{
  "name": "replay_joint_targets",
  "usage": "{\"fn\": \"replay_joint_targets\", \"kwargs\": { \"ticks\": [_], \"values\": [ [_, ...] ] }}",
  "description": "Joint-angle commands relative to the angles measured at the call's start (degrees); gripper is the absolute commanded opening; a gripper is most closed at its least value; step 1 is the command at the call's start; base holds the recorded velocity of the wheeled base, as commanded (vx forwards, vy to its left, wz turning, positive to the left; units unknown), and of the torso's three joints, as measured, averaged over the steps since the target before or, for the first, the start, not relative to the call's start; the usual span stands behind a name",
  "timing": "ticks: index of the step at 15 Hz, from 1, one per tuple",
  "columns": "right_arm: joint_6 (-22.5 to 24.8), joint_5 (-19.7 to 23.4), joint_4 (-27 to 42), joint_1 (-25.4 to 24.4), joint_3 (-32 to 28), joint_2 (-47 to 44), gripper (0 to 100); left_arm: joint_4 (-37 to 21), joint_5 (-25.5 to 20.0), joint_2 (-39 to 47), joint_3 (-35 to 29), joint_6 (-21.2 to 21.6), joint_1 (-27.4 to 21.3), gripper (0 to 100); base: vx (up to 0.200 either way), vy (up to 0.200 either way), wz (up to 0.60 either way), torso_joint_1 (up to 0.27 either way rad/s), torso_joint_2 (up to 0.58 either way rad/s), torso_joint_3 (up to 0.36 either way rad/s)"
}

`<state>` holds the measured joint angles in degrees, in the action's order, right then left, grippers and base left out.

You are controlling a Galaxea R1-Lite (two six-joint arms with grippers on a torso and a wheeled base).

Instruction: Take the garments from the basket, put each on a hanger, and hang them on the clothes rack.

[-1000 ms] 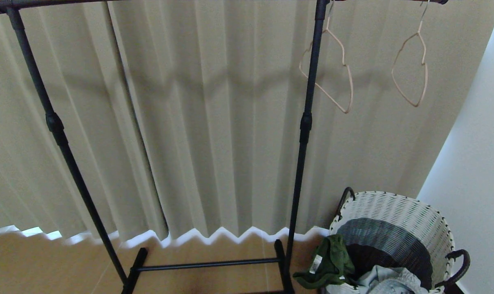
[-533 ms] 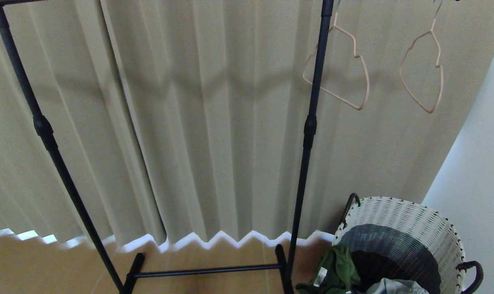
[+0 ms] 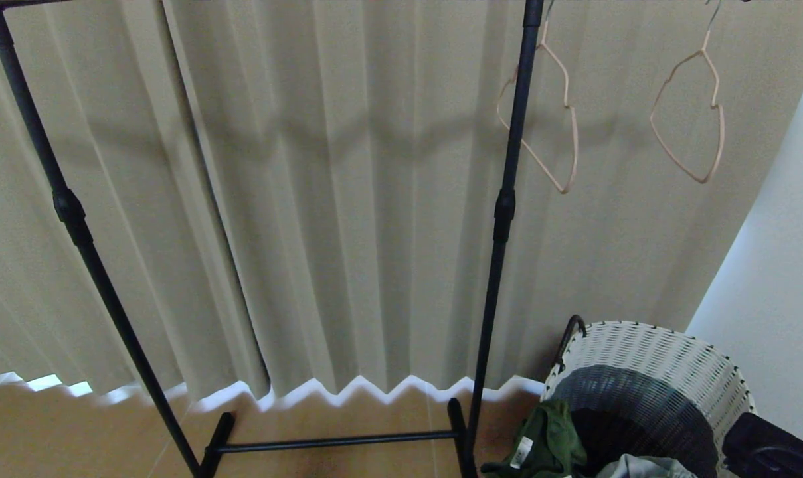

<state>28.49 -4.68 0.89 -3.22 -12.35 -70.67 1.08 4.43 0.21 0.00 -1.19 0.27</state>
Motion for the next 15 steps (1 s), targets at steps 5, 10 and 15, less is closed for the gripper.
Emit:
{"fn": "replay_joint_targets", "kwargs": {
  "ticks": [5, 10, 15],
  "values": [
    [0.60, -0.77, -15.92, 0.23, -0.04, -26.27, 100, 0.06, -0.03, -0.03, 0.00, 0.05, 0.00, 100, 0.000, 0.000, 0.00, 0.000, 0.00, 0.000],
    [0.51, -3.84, -23.65, 1.81, 0.22, -32.69, 100, 0.06, -0.03, -0.03, 0.00, -0.04, 0.08, 100, 0.000, 0.000, 0.00, 0.000, 0.00, 0.000],
    [0.51, -3.93, -26.38, 2.25, 0.57, -29.97, 0, 0.06, 0.06, -0.03, 0.00, -0.04, 0.00, 100, 0.000, 0.000, 0.00, 0.000, 0.00, 0.000]
  ]
}}
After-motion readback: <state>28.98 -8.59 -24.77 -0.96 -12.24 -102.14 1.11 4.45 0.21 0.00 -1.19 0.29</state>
